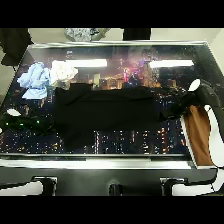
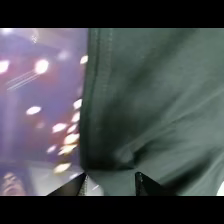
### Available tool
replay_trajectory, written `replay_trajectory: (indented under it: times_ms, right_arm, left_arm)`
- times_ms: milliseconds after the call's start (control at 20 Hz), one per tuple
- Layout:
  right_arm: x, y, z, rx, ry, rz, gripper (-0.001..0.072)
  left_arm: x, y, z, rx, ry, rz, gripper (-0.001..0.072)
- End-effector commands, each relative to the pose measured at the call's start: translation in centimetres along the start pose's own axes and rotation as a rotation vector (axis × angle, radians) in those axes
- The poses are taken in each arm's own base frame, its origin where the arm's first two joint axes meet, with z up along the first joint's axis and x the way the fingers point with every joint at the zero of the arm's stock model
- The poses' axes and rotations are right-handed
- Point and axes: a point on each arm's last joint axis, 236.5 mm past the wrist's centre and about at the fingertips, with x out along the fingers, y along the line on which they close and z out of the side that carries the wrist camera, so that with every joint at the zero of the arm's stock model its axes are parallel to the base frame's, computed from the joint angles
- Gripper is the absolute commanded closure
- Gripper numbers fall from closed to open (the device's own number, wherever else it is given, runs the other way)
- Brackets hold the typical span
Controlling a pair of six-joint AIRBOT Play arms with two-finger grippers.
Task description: Fold the shirts.
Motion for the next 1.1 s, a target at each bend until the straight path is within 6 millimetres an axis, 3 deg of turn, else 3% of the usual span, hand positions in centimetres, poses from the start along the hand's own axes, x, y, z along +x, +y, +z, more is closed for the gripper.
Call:
replay_trajectory:
  times_ms: [0, 50, 200, 300, 550, 600, 700, 750, 850, 900, 950, 1050]
  right_arm:
    - [1.0, 0.0, -0.3, 0.004, 0.003, 0.006, 0.0148]
    - [1.8, 0.1, -0.7, 0.013, 0.015, 0.020, 0.0144]
    - [4.3, 0.8, -1.1, 0.034, 0.002, 0.067, 0.0085]
    - [5.5, 1.3, -0.3, 0.064, -0.049, 0.097, 0.0085]
    - [8.5, 1.8, 0.2, 0.144, -0.039, 0.182, 0.0098]
    - [8.8, 2.0, 0.4, 0.156, -0.044, 0.199, 0.0179]
    - [8.7, 1.7, 1.5, 0.179, -0.084, 0.190, 0.0664]
    - [8.2, 1.4, 2.3, 0.171, -0.116, 0.178, 0.0673]
    - [5.2, 1.2, 4.2, 0.073, -0.192, 0.135, 0.0674]
    - [2.6, 1.2, 5.7, 0.011, -0.257, 0.096, 0.0674]
    - [-0.7, 1.4, 7.2, -0.048, -0.334, 0.049, 0.0674]
    - [-10.1, 2.6, 10.1, -0.168, -0.534, -0.093, 0.0675]
  left_arm:
    - [0.8, 0.3, 1.8, -0.034, -0.086, 0.018, 0.0403]
    - [0.7, 0.3, 2.2, -0.034, -0.103, 0.022, 0.0467]
    - [0.7, 0.7, 2.1, -0.026, -0.099, 0.037, 0.0496]
    - [0.7, 0.9, 2.1, -0.020, -0.098, 0.046, 0.0672]
    - [0.6, 0.7, 2.1, 0.034, -0.099, 0.046, 0.0678]
    - [0.5, 0.7, 2.1, 0.039, -0.102, 0.046, 0.0677]
    - [0.0, 0.4, 2.4, 0.063, -0.107, 0.045, 0.0677]
    - [-0.7, 0.0, 2.9, 0.085, -0.116, 0.041, 0.0677]
    - [-4.0, -2.2, 5.0, 0.158, -0.192, 0.035, 0.0679]
    - [-6.8, -4.1, 6.6, 0.209, -0.277, 0.032, 0.0680]
    - [-10.0, -6.3, 8.0, 0.266, -0.369, 0.032, 0.0681]
    - [-18.4, -12.3, 9.4, 0.409, -0.585, 0.026, 0.0681]
